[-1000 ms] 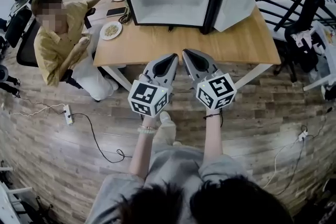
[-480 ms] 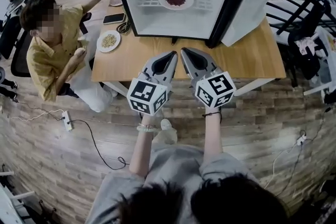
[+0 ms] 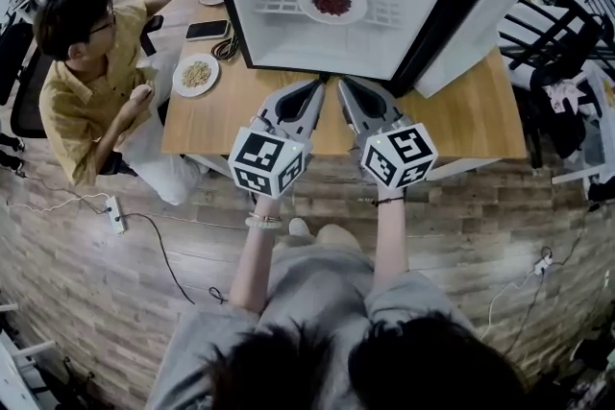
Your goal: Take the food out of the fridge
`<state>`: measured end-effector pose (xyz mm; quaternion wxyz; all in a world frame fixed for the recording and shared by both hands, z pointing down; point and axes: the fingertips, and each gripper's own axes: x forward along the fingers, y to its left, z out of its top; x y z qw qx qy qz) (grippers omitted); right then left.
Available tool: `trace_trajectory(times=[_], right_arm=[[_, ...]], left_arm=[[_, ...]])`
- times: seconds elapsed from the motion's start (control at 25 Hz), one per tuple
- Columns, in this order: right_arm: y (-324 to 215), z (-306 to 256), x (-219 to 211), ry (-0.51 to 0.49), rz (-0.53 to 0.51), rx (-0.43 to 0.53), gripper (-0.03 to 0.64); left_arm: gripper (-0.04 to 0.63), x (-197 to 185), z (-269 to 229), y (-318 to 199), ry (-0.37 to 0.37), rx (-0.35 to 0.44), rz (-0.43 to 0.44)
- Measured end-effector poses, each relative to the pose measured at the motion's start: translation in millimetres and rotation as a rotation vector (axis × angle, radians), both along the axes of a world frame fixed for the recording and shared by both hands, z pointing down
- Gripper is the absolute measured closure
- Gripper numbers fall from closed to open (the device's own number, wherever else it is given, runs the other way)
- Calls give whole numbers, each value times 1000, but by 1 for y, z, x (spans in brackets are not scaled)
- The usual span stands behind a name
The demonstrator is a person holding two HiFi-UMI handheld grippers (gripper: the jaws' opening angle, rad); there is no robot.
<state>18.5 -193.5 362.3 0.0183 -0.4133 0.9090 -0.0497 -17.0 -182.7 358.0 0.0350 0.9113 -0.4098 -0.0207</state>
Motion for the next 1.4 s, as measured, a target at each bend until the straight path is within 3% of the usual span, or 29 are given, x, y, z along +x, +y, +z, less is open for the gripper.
trace_trajectory(times=[0.24, 0.6, 1.08, 1.2, 1.4], right_arm=[[-19, 4, 3, -23, -17, -39, 607], [-63, 0, 19, -146, -81, -119, 607], [-114, 6, 25, -252, -44, -195, 605], [-118, 14, 25, -295, -24, -246, 544], [-127, 19, 30, -435, 16, -331, 510]], left_arm=[[588, -5, 7, -18, 3, -30, -19], [588, -5, 4, -61, -12, -33, -24], [588, -9, 9, -95, -12, -49, -66], [588, -16, 14, -98, -16, -74, -83], [588, -19, 16, -107, -16, -95, -80]])
